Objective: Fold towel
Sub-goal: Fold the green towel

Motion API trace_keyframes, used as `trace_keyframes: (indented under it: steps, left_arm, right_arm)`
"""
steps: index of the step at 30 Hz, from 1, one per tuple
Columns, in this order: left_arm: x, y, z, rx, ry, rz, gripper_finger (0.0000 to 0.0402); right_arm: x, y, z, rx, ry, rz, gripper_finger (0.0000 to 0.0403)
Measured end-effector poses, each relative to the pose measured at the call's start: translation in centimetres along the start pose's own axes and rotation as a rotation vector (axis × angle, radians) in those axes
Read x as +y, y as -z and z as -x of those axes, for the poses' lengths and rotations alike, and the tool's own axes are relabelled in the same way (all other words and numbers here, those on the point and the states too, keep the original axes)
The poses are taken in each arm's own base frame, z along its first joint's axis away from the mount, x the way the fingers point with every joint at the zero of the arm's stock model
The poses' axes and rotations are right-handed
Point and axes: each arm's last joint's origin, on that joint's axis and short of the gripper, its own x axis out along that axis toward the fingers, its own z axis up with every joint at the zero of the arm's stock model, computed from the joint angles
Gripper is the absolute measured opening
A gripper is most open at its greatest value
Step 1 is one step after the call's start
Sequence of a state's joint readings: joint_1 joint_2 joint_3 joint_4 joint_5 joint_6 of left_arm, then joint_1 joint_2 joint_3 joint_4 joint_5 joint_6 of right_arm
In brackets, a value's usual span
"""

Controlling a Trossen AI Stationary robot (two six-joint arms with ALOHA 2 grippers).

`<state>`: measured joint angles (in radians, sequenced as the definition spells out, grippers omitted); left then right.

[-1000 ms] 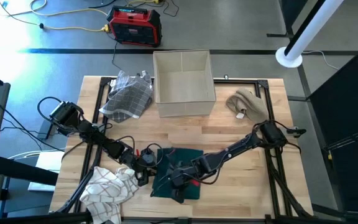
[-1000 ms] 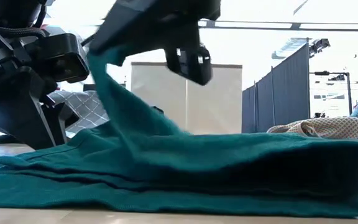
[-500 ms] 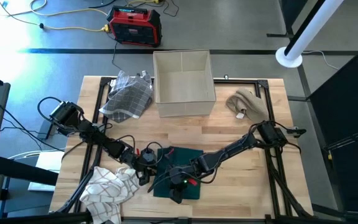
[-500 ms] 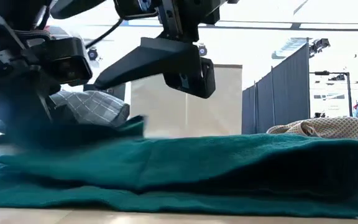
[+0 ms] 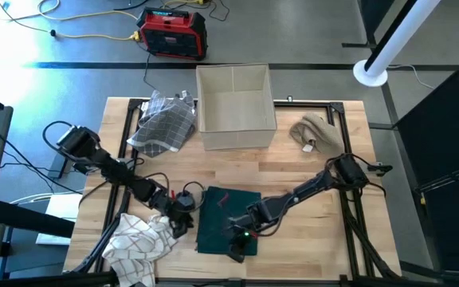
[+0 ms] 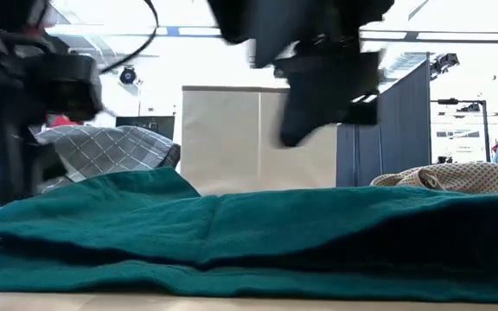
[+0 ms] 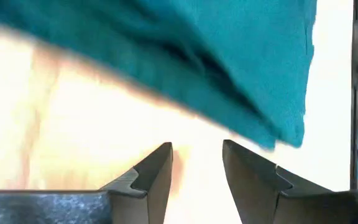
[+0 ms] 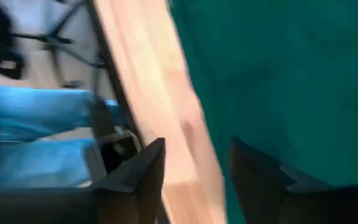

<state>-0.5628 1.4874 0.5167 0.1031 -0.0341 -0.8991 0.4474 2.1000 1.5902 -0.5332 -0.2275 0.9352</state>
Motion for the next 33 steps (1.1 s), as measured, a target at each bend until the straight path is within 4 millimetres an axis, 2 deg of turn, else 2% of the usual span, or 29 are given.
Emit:
trace_keyframes:
  steps: [5, 8, 10, 13, 18, 23, 28, 33]
  left_arm:
    - [-1.6, -0.4, 2.5, -0.148, 0.041, -0.119, 0.0095]
    - [-2.0, -1.5, 3.5, -0.274, 0.051, -0.184, 0.0061]
    - [-1.8, -2.3, 3.7, -0.321, 0.043, -0.209, 0.0032]
    - [-1.3, -3.6, 3.7, -0.374, 0.048, -0.206, 0.0005]
    - [0.1, -5.1, 3.3, -0.387, 0.028, -0.163, 0.0008]
    - [0.6, -6.3, 3.1, -0.404, 0.101, -0.143, 0.0002]
    - [2.0, -6.8, 1.1, -0.379, 0.069, -0.132, 0.0]
    - [5.3, -7.1, -1.3, -0.277, -0.021, -0.064, 0.0]
  right_arm:
    - [0.2, 2.0, 2.5, -0.08, 0.23, 0.041, 0.0078]
    - [-0.1, 2.5, 3.6, -0.127, 0.329, 0.048, 0.0023]
    - [-0.5, 2.4, 3.9, -0.146, 0.383, 0.046, 0.0007]
    - [-1.5, 2.0, 3.8, -0.149, 0.41, 0.052, 0.0006]
    - [-3.7, 1.7, 2.9, -0.191, 0.297, 0.045, 0.0001]
    - [-5.7, 2.6, 3.3, -0.272, 0.208, 0.028, 0.0]
    - [-8.2, 3.5, 3.3, -0.382, 0.121, 0.002, 0.0]
    - [-10.9, 4.3, 2.1, -0.429, 0.075, -0.052, 0.0]
